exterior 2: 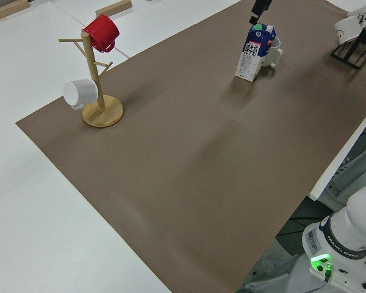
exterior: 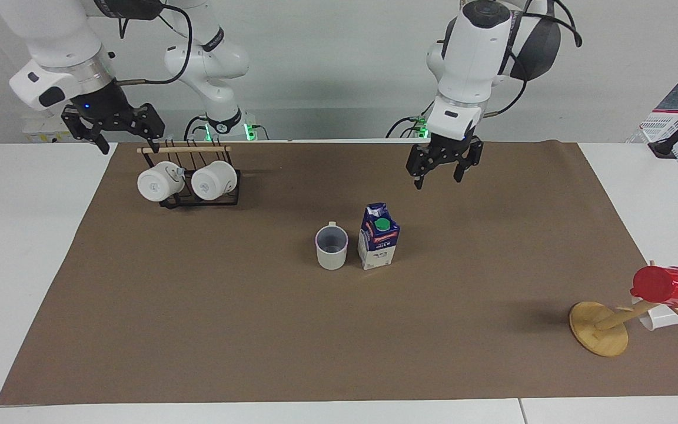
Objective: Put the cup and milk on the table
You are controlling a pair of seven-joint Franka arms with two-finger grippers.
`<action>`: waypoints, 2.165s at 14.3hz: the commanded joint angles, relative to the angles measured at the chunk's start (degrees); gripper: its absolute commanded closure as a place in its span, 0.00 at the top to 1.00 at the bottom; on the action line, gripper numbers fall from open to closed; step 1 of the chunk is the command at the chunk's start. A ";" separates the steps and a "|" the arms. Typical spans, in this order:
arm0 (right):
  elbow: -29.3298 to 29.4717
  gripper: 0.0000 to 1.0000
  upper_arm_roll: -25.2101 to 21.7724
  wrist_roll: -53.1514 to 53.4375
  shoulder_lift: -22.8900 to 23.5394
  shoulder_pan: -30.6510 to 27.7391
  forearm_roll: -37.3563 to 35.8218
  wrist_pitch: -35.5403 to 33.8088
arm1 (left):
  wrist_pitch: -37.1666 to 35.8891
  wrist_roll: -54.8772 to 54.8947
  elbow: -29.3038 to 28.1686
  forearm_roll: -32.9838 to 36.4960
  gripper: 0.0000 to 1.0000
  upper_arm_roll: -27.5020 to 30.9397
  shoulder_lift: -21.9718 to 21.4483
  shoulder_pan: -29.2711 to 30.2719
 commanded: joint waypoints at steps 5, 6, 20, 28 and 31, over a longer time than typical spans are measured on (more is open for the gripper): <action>0.02 1.00 0.25 3.35 0.16 -0.69 0.33 0.55 | -1.45 16.86 -0.16 -1.29 1.00 0.35 -1.15 12.49; 0.02 1.00 0.25 3.44 0.16 -0.78 0.59 0.55 | -2.23 19.59 1.07 -2.96 1.00 0.44 -0.97 14.43; -0.07 1.00 0.34 7.40 -0.02 -0.16 0.77 0.37 | -21.83 39.83 15.58 -4.90 1.00 0.44 2.11 28.16; -1.38 1.00 0.34 7.40 -0.46 -0.25 0.85 0.28 | -22.02 39.84 15.41 -5.17 1.00 0.09 1.49 28.69; -1.65 1.00 0.25 7.48 -0.55 -0.86 0.85 0.11 | -20.88 39.92 15.05 -5.00 1.00 -0.09 1.40 28.16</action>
